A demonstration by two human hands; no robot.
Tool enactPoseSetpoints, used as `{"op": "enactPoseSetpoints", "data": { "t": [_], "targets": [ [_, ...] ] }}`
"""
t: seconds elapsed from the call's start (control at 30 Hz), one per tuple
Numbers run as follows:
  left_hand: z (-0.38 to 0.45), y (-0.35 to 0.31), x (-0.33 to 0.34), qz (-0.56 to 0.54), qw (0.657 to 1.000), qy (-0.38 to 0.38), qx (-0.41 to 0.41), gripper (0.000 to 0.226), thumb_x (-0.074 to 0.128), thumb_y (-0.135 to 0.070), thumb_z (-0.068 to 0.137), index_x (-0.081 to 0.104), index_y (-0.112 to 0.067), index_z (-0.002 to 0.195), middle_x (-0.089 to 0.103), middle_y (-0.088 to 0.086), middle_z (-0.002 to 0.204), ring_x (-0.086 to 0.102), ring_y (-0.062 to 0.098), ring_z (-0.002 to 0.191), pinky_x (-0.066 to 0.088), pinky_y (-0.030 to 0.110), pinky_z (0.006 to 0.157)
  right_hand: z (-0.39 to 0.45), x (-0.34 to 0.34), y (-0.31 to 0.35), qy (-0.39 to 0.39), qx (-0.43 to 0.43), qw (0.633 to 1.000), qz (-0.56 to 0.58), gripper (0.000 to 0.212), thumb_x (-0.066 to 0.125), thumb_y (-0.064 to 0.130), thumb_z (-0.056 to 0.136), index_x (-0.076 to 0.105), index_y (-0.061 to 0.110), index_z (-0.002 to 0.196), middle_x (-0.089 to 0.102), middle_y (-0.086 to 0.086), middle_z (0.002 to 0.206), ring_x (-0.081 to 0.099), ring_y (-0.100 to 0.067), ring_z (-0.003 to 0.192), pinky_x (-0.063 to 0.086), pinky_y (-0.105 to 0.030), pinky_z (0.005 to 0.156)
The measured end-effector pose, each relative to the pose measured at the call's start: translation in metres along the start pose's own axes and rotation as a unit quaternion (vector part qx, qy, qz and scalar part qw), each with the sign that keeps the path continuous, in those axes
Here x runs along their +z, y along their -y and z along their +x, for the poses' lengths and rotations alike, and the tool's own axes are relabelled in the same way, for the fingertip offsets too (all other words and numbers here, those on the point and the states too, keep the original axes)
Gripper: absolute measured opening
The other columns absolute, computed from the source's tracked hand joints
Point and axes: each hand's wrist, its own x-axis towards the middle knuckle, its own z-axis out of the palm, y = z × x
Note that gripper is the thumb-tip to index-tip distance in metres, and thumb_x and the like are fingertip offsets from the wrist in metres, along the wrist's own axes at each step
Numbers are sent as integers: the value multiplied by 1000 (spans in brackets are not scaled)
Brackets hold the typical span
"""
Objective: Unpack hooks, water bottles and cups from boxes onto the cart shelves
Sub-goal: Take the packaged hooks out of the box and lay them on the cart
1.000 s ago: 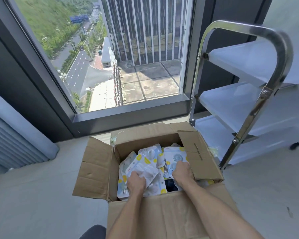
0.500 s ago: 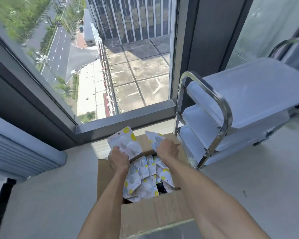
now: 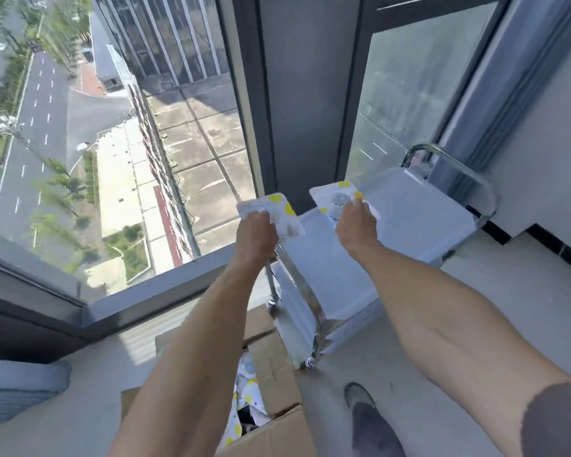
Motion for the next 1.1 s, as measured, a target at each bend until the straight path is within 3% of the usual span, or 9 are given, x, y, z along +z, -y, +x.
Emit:
{"op": "enactPoseSetpoints", "data": {
  "t": [0.1, 0.17, 0.33, 0.57, 0.7, 0.83, 0.97, 1.03, 1.1],
  "targets": [
    [75, -39, 52, 8, 1000, 9, -17, 10, 53, -6, 90, 61, -3, 84, 67, 23, 97, 62, 34, 87, 30, 31, 64, 64, 42, -32, 17, -12, 1000, 9, 26, 50, 8, 92, 59, 2, 116, 54, -16, 121, 52, -32, 116, 47, -40, 88],
    [103, -52, 104, 24, 997, 41, -55, 10, 53, -6, 91, 61, -4, 86, 67, 22, 99, 63, 35, 93, 32, 32, 65, 91, 79, -54, 49, -11, 999, 8, 25, 50, 7, 92, 59, 2, 115, 54, -16, 119, 53, -32, 114, 47, -40, 87],
    [110, -51, 224, 44, 983, 148, -95, 16, 48, -6, 92, 60, 2, 99, 62, 22, 110, 58, 38, 100, 39, 38, 72, 126, 161, -115, 131, -9, 991, -23, 27, 46, 7, 94, 54, 5, 120, 53, -10, 124, 51, -25, 118, 47, -35, 87],
    [101, -25, 284, 57, 973, 166, -153, 7, 46, -8, 92, 48, -8, 99, 59, 19, 104, 56, 38, 93, 31, 37, 65, 139, 222, -141, 198, -27, 979, -32, 23, 50, 11, 94, 57, 8, 116, 53, -10, 123, 52, -28, 114, 45, -37, 82],
    [104, -36, 261, 74, 978, 140, -138, 16, 44, -8, 93, 49, -10, 109, 56, 15, 105, 57, 39, 89, 34, 37, 63, 137, 212, -123, 129, 26, 991, 14, 24, 47, 16, 96, 59, 6, 114, 56, -13, 118, 51, -32, 112, 41, -41, 84],
    [141, -35, 173, 63, 993, 25, -101, 20, 45, -9, 90, 57, -12, 106, 62, 10, 100, 60, 38, 87, 34, 36, 64, 153, 162, -57, 68, 81, 980, 168, 25, 43, 7, 96, 58, 3, 115, 55, -19, 121, 48, -37, 114, 38, -43, 86],
    [131, 27, 70, 6, 971, -128, -200, 23, 47, -13, 91, 61, -14, 109, 68, 8, 99, 63, 33, 82, 38, 34, 64, 149, 98, 47, 9, 53, 964, 259, 26, 41, 1, 93, 59, 5, 111, 57, -17, 114, 51, -37, 105, 33, -35, 75],
    [89, 82, 40, 9, 955, -131, -265, 19, 48, -12, 92, 62, -13, 105, 68, 9, 94, 61, 31, 78, 35, 33, 62, 121, 79, 97, -9, 12, 962, 272, 26, 42, -1, 89, 60, 5, 107, 58, -15, 110, 51, -35, 102, 31, -32, 72],
    [31, 148, 32, 23, 943, -88, -319, 15, 47, -11, 91, 61, -10, 97, 66, 12, 90, 60, 34, 79, 40, 35, 63, 75, 79, 143, -19, -53, 963, 264, 26, 44, -5, 84, 61, 3, 102, 59, -15, 106, 51, -34, 100, 34, -34, 73]
  ]
}}
